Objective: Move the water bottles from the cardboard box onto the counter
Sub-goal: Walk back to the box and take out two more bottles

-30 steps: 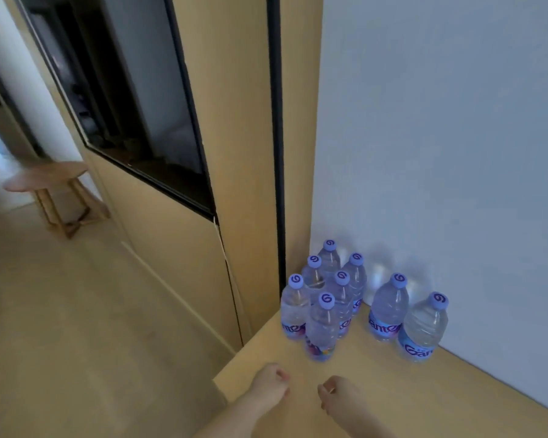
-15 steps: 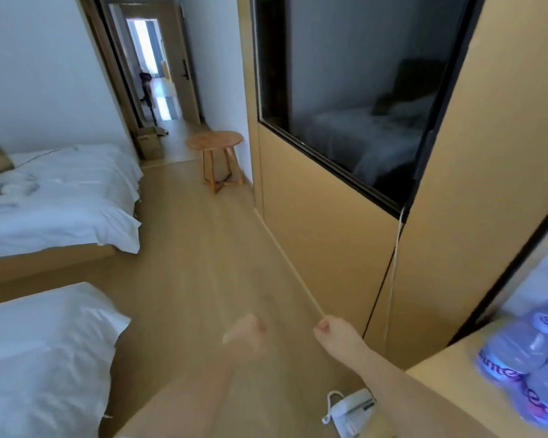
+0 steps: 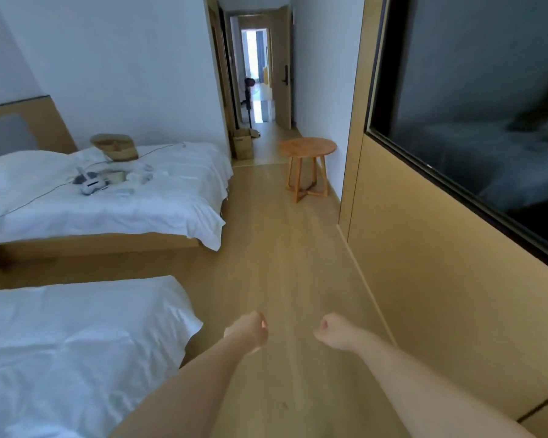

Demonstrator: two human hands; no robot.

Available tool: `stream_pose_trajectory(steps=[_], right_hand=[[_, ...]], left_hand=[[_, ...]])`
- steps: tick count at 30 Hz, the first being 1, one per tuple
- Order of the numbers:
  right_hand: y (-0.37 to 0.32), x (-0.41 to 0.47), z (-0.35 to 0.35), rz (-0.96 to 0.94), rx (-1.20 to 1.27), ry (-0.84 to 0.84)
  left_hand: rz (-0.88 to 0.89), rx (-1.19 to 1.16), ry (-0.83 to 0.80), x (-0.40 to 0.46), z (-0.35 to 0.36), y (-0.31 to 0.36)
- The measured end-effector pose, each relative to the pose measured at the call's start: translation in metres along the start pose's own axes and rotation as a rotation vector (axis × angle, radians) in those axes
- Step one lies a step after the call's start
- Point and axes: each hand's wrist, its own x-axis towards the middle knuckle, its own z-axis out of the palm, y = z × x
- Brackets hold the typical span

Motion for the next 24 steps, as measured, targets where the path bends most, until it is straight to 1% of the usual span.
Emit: stream_pose_trajectory(steps=[3,7,10,13,16,20,24], right_hand=[[-0.011,0.059,-0.030,-0.039,-0.046,-0.042],[-0.028,0.135,-0.081,-0.056,-0.128,-0.138],[-0.042,0.192,-0.119,-0.049,-0.132,-0.112],[-0.058,0.246,-0.138,-0.047,-0.173,-0.110],[-0.076,0.303,-0.156,-0.051,-0.155,-0.117],[-0.102,0.395,-0.182,-0.051,-0.184,-0.125],[-0.137,0.494,-0.217,-0.019,-0.182,-0.097]], left_hand=[[-0.039,-0.005,0.012,0.055,-0.021,0.006],[-0.096,-0.018,0.009,0.127,-0.058,0.018],[-0.111,-0.048,0.022,0.179,-0.085,0.026],[-0.139,-0.056,0.008,0.227,-0.103,0.024],[-0.150,-0.035,-0.011,0.289,-0.126,0.018],[-0.123,0.020,-0.073,0.385,-0.163,0.009],[-0.093,0.018,-0.095,0.489,-0.209,-0.002]])
